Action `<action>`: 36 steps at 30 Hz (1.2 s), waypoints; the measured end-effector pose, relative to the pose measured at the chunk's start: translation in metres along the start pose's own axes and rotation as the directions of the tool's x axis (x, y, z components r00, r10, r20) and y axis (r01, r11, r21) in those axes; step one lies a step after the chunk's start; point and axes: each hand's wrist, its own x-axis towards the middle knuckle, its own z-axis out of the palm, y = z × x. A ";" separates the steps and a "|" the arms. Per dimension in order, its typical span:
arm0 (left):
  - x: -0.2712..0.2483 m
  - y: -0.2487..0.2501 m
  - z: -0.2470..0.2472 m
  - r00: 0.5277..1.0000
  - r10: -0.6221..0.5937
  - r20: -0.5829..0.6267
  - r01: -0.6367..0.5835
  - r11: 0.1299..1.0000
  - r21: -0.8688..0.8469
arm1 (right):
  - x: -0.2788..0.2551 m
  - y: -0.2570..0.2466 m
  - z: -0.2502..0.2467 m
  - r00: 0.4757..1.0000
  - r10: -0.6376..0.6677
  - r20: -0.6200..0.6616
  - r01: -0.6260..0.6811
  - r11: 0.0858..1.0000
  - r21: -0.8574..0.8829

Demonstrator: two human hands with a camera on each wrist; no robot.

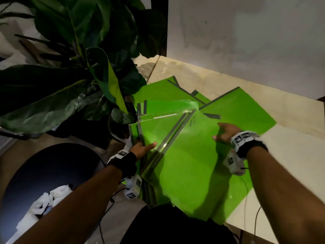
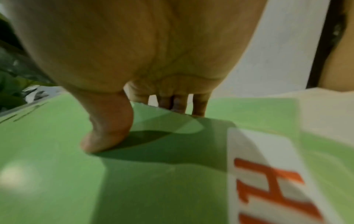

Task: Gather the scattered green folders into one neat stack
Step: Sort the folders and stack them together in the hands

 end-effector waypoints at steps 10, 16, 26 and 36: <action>-0.007 0.000 0.000 0.999 0.045 0.014 -0.046 0.998 0.038 | 0.010 -0.041 -0.003 0.965 -0.135 -0.225 0.114 0.988 -0.103; -0.006 -0.003 -0.003 0.999 0.054 0.008 -0.054 0.997 -0.058 | 0.011 -0.132 0.009 0.766 -0.598 -0.233 0.473 0.772 -0.425; -0.009 -0.001 0.003 0.994 0.054 -0.097 -0.032 0.977 0.209 | 0.019 -0.065 0.073 0.925 0.155 -0.348 -0.050 0.955 0.293; -0.008 -0.001 0.008 0.995 0.010 -0.104 -0.007 1.000 0.030 | 0.009 -0.037 0.078 0.901 0.375 -0.218 -0.191 0.795 0.576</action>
